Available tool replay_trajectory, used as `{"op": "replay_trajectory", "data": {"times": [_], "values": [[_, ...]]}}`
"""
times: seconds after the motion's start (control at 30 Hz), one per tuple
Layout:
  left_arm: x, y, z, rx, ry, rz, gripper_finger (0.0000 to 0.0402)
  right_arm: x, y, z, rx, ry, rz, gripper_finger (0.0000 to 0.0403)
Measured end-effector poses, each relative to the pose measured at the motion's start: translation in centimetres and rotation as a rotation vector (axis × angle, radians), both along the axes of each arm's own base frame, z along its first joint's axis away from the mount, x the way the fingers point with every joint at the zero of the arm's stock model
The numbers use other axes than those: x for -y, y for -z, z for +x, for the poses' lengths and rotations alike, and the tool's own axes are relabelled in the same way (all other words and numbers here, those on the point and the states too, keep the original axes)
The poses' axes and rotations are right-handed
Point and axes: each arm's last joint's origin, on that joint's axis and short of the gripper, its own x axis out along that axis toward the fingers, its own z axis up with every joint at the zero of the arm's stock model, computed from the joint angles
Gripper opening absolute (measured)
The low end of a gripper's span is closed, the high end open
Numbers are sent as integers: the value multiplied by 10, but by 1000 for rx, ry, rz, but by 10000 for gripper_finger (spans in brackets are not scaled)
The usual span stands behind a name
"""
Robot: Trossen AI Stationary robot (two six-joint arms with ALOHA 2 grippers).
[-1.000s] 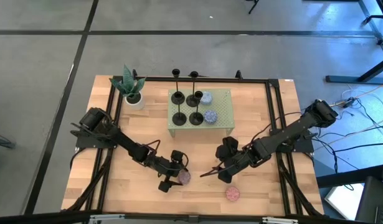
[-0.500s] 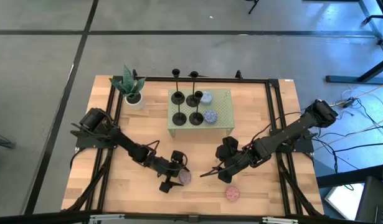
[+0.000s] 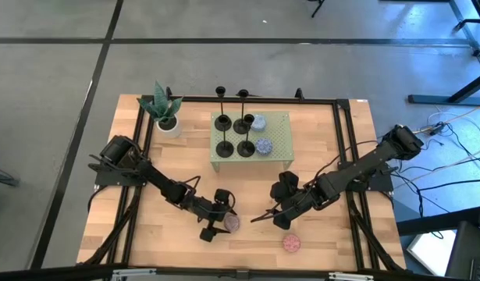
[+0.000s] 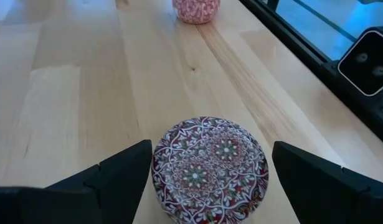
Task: Pick & Place candle stick holders
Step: Put the red scented candle on the shelf
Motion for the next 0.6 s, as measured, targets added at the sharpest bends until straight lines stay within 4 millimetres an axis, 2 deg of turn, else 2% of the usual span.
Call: {"op": "replay_trajectory", "data": {"times": [0.6], "values": [[-1,3,-2,-40,16,10,328,1,-1,0,24,30,-41,358]]}}
